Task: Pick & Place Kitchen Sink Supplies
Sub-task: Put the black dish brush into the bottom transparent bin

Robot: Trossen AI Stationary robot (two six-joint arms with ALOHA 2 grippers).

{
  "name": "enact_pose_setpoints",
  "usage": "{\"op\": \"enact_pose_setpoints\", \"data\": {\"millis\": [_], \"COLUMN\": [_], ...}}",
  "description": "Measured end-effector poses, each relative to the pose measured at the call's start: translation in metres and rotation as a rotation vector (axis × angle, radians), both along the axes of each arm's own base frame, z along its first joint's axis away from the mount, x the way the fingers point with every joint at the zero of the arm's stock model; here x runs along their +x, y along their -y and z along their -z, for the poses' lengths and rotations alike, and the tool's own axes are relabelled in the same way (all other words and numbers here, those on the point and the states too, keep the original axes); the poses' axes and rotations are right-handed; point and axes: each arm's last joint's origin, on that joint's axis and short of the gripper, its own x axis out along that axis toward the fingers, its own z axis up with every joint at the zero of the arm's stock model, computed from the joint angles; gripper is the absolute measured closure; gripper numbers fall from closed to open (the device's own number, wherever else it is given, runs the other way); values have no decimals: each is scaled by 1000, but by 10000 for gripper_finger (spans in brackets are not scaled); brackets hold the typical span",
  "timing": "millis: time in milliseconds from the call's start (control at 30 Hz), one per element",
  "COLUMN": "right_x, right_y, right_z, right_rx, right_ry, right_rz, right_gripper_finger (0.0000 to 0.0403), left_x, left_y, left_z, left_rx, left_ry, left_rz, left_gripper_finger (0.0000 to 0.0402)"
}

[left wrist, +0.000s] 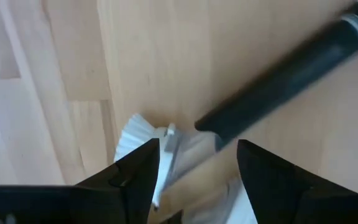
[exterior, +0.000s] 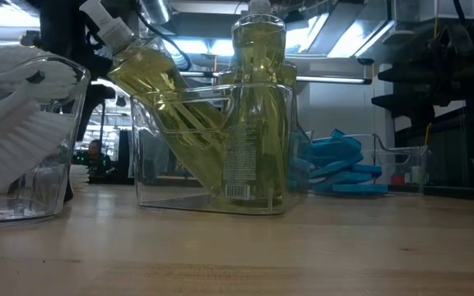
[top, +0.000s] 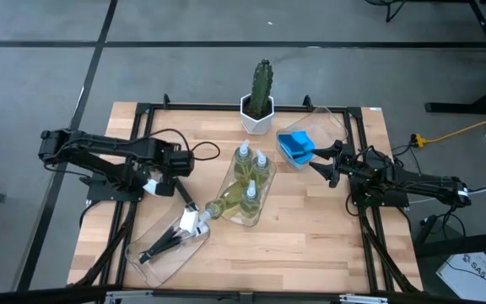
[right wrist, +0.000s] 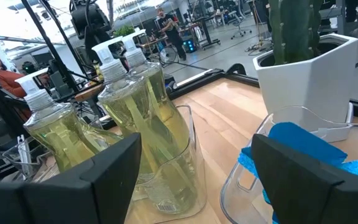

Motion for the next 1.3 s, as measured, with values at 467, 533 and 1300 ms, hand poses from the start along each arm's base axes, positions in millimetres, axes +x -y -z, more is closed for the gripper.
{"op": "enact_pose_setpoints", "data": {"millis": [467,533,1300], "right_x": [0,0,0], "right_y": [0,0,0], "right_z": [0,0,0], "right_rx": [0,0,0], "right_ry": [0,0,0], "right_rz": [0,0,0], "right_gripper_finger": [102,102,102], "left_x": [2,6,15], "left_y": [-24,-27,-24], "left_z": [12,18,53], "left_rx": [-59,-81,-146], "left_ry": [-120,-131,-225], "left_rz": [87,84,156], "left_gripper_finger": [200,200,196]}}
